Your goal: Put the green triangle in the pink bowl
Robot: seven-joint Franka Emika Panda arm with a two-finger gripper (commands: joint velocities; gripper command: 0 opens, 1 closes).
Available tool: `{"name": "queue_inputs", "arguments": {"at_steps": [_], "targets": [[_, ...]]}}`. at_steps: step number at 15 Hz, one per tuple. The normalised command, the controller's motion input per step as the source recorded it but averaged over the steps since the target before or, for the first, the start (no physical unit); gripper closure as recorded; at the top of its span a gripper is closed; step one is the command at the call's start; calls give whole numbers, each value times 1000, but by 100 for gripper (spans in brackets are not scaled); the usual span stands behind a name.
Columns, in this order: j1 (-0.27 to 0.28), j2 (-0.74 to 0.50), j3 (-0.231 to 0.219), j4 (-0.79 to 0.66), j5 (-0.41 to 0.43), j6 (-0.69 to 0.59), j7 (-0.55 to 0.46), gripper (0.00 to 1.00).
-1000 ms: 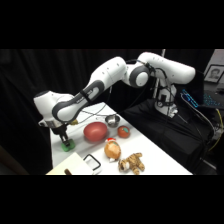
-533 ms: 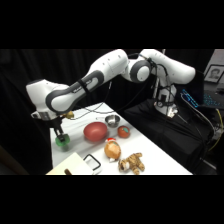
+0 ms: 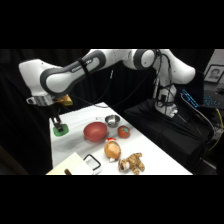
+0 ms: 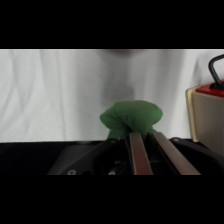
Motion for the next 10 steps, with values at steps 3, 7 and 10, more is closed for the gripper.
{"name": "queue_inputs", "arguments": {"at_steps": [3,7,10], "targets": [[-2,-778,-39,-991,3,95,59,96],[22,-746,-54,-977,8,158,51,96],[62,-690,-51,-981,6,264,77,96]]}}
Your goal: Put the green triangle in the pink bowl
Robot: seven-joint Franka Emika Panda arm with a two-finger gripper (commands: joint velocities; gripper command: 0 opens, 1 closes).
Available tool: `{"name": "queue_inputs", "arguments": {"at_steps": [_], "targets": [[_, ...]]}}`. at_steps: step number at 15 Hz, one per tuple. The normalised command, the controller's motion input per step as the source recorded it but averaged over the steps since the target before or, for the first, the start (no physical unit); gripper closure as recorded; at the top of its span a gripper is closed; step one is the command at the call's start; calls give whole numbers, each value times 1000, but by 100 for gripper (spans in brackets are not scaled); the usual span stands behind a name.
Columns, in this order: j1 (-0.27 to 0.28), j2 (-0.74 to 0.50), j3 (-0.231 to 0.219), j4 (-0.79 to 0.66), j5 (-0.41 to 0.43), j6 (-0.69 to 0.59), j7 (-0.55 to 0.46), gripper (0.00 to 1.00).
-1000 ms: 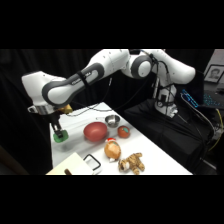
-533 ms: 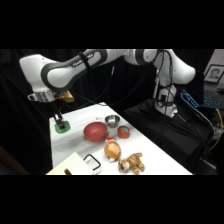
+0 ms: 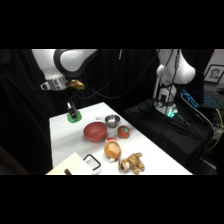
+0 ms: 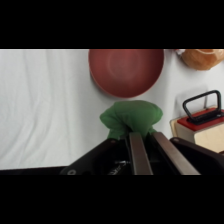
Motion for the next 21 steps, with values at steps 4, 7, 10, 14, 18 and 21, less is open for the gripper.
{"name": "queue_inputs", "arguments": {"at_steps": [4,7,10,14,18,21], "targets": [[100,-619,-50,-985,17,418,103,96],[96,-566,-61,-911,25,452,95,96],[92,-476,-65,-752,25,417,67,96],[80,-248,-69,-474,42,477,53,96],[57,-72,-67,-210,71,380,50,96],[46,-24,-48,-122,85,303,37,96]]}}
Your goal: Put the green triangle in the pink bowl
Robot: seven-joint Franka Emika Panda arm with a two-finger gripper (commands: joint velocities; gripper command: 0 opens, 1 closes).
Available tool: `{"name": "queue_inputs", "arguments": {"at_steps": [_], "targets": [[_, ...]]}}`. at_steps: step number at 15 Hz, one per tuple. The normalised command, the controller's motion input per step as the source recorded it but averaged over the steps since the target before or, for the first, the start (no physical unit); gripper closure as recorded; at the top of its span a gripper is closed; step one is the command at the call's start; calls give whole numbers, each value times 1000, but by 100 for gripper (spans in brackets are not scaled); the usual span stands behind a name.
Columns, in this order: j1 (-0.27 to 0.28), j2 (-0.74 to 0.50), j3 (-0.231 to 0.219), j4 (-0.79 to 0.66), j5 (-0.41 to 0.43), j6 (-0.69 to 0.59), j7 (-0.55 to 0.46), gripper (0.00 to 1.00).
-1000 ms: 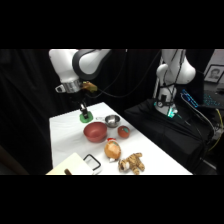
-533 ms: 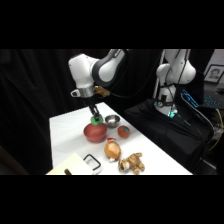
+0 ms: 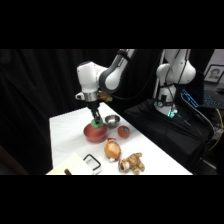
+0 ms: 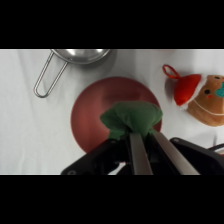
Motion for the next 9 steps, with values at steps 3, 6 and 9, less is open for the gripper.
{"name": "queue_inputs", "arguments": {"at_steps": [3,6,9], "targets": [[34,51,-28,-27,114,256,23,96],[20,97,-28,23,121,215,25,96],[3,109,-29,58,121,180,16,63]]}}
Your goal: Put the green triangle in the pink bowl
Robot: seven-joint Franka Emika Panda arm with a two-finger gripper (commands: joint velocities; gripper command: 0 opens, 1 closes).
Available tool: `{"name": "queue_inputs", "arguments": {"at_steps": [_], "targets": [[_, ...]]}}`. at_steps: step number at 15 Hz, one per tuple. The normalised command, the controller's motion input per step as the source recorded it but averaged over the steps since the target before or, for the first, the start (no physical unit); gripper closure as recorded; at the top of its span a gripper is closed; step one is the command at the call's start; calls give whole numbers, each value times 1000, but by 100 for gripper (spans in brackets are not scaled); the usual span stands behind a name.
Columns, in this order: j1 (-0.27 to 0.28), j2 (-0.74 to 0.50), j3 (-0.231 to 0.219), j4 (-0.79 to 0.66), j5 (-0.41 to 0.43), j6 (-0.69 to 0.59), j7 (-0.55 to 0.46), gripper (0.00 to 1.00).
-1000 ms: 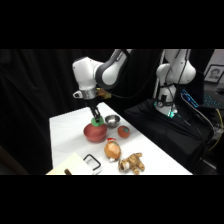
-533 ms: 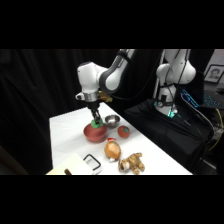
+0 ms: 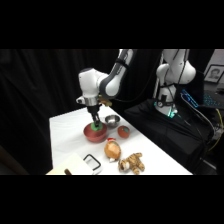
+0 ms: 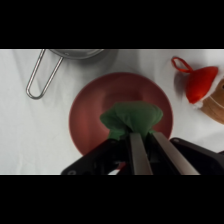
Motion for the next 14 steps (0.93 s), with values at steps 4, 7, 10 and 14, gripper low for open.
{"name": "queue_inputs", "arguments": {"at_steps": [4,7,10,14], "targets": [[-6,100,-26,91,108,145,21,38],[-11,84,-17,130,106,90,19,14],[-13,24,-19,113,103,26,17,0],[-19,-162,-15,17,101,-147,-6,0]]}}
